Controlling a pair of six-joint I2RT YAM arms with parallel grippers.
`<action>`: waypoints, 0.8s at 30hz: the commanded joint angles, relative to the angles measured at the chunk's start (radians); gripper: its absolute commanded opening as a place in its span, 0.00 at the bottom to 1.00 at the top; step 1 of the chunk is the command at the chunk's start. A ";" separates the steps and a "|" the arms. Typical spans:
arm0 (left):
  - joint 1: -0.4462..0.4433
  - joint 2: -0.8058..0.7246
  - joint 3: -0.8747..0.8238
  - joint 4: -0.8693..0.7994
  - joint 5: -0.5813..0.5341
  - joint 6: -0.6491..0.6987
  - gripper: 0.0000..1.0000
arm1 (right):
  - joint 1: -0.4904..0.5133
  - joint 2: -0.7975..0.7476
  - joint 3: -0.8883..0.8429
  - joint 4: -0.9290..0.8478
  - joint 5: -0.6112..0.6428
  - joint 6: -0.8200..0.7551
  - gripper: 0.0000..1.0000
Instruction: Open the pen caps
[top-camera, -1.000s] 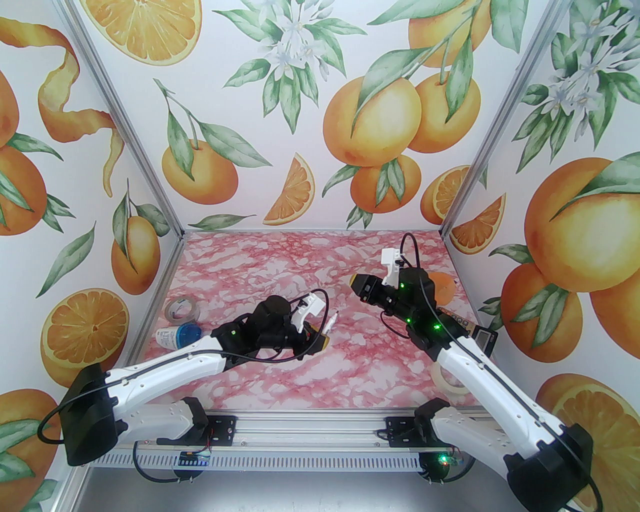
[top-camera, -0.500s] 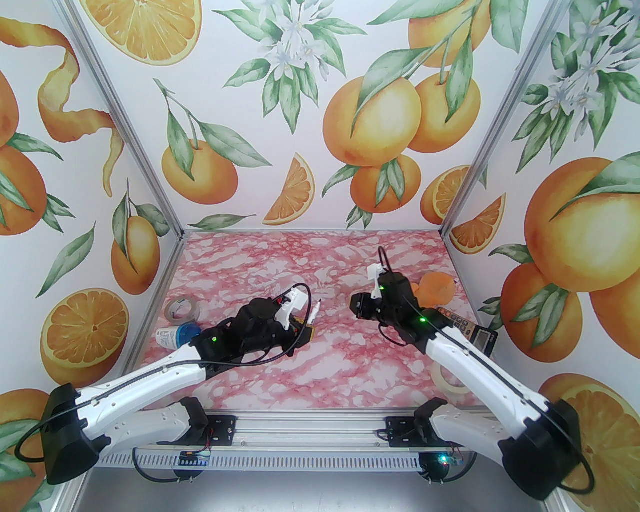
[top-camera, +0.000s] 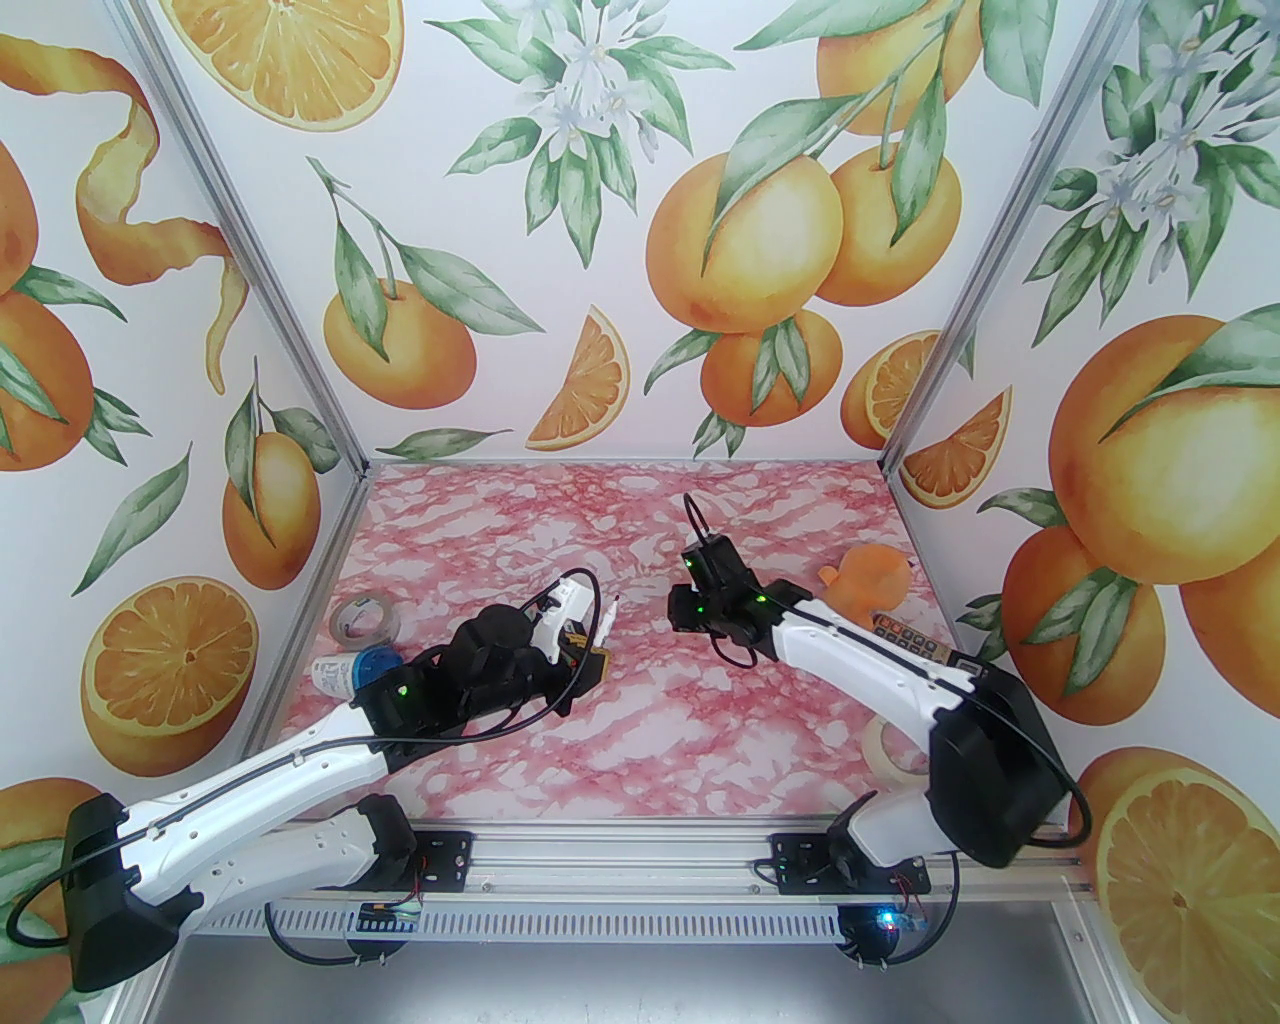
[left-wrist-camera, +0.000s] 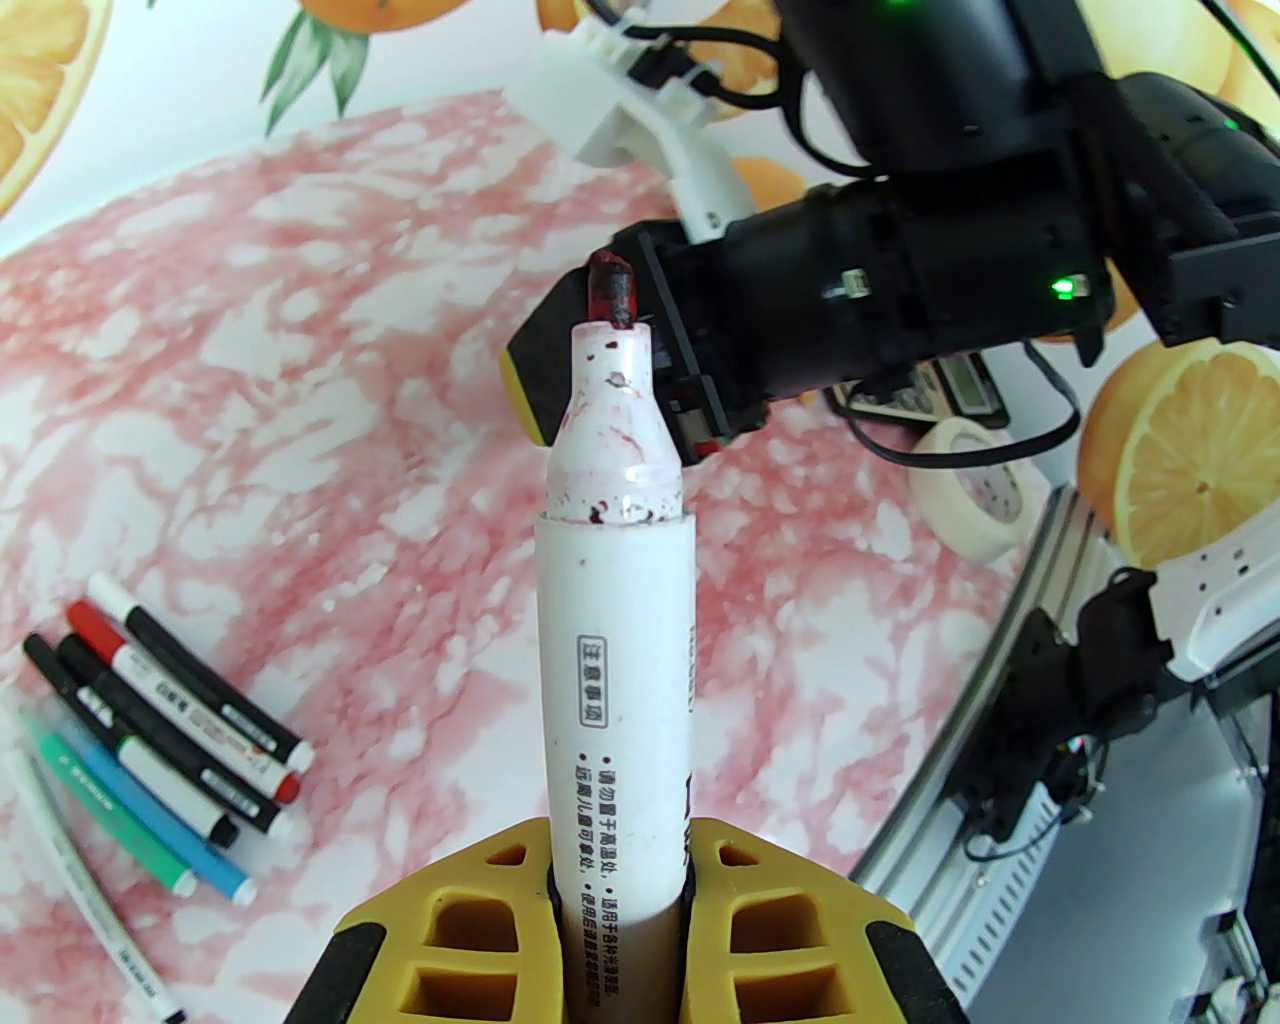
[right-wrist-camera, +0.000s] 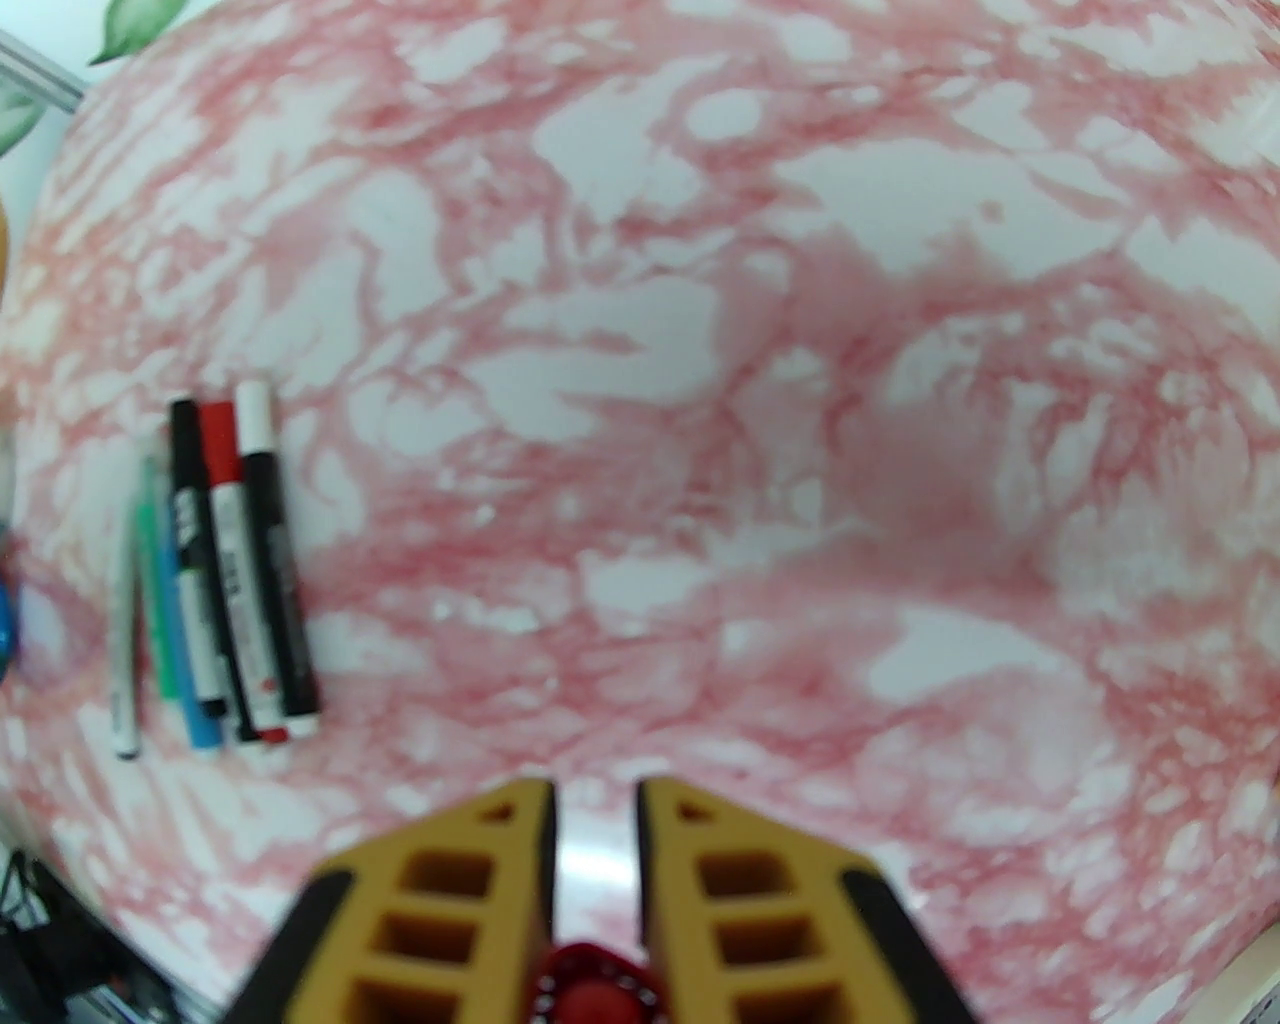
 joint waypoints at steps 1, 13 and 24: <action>0.004 -0.020 -0.010 -0.016 -0.015 0.022 0.00 | 0.007 0.050 0.048 0.021 0.063 0.016 0.12; 0.003 0.000 -0.011 -0.005 0.009 0.035 0.00 | 0.000 0.163 0.069 0.000 0.101 0.011 0.13; 0.004 0.030 -0.001 0.008 0.035 0.046 0.00 | -0.035 0.190 0.028 0.001 0.099 0.010 0.14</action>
